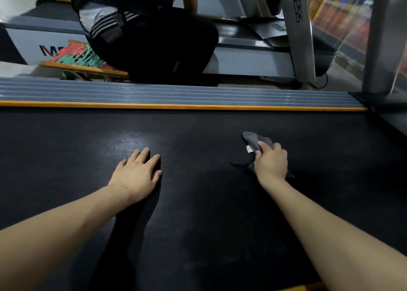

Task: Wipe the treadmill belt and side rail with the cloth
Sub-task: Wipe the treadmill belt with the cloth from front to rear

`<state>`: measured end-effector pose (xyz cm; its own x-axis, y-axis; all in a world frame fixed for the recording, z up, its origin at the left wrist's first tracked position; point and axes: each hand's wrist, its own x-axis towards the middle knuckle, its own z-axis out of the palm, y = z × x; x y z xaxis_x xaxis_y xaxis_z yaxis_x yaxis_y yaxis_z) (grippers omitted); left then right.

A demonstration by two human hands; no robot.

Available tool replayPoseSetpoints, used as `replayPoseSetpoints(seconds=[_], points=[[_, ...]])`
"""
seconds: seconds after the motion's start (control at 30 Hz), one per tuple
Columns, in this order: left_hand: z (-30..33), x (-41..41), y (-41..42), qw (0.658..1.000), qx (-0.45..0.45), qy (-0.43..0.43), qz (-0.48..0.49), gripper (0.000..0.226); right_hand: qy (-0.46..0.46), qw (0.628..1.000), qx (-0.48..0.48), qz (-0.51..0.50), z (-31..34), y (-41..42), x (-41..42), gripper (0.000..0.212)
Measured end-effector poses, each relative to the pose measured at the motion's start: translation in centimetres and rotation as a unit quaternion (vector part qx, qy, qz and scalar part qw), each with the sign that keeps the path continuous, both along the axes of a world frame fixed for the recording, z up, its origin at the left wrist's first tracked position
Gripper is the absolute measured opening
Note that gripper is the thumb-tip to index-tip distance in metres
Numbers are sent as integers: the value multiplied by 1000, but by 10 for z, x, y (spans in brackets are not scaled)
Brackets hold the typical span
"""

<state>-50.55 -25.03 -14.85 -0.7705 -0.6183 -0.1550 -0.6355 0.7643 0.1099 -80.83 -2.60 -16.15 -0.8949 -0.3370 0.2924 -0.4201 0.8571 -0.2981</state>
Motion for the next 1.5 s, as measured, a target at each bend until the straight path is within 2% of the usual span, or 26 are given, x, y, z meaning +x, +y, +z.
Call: replayPoseSetpoints(seconds=[0.1, 0.2, 0.27, 0.33, 0.43, 0.5, 0.63, 0.73, 0.8, 0.9, 1.0, 1.07, 1.13, 1.23, 1.33, 1.4, 1.5], points=[[1, 2, 1, 1000, 0, -3, -2, 58, 23, 1000, -3, -4, -8, -45, 53, 25], [6, 3, 0, 1000, -17, -3, -9, 55, 53, 989, -51, 126, -13, -105, 134, 26], [8, 4, -1, 999, -32, -1, -8, 53, 44, 974, -46, 215, -13, -131, 179, 26], [7, 5, 0, 999, -39, 1, -6, 53, 10, 960, -60, 274, -9, -135, 187, 30], [4, 5, 0, 999, -42, 11, -9, 52, 2, 947, -48, 317, -11, -109, 144, 34], [2, 5, 0, 999, -48, 12, -14, 48, 19, 964, -43, 260, -13, -81, 92, 34], [1, 4, 3, 1000, -28, 8, -2, 52, 6, 999, -12, 47, -6, -4, 11, 35], [3, 7, 6, 1000, -23, 3, -3, 54, 1, 999, -2, -44, -5, 1, 13, 34], [5, 12, 8, 999, -31, -1, -8, 53, 13, 999, 16, -42, -8, -24, 42, 28], [8, 27, 12, 998, -50, -22, -17, 52, 42, 998, 3, 55, -11, -74, 117, 24], [13, 43, 17, 998, -54, -37, -23, 52, 37, 974, 1, 223, -12, -112, 193, 30], [15, 50, 21, 998, -45, -43, -26, 53, 5, 955, -4, 296, -7, -113, 204, 35], [16, 52, 27, 998, -40, -42, -34, 52, -1, 951, -14, 308, -4, -93, 181, 36], [17, 47, 36, 998, -37, -32, -45, 50, 24, 970, 3, 242, -8, -42, 114, 34], [15, 38, 51, 999, -23, -22, -32, 50, -9, 997, -38, 73, -12, 24, 45, 36], [11, 37, 62, 1000, -8, -15, -7, 55, -15, 999, -40, 0, -19, 41, 31, 35], [7, 40, 72, 1000, -1, -4, 14, 57, -30, 994, -66, -85, -19, 12, 62, 32]])
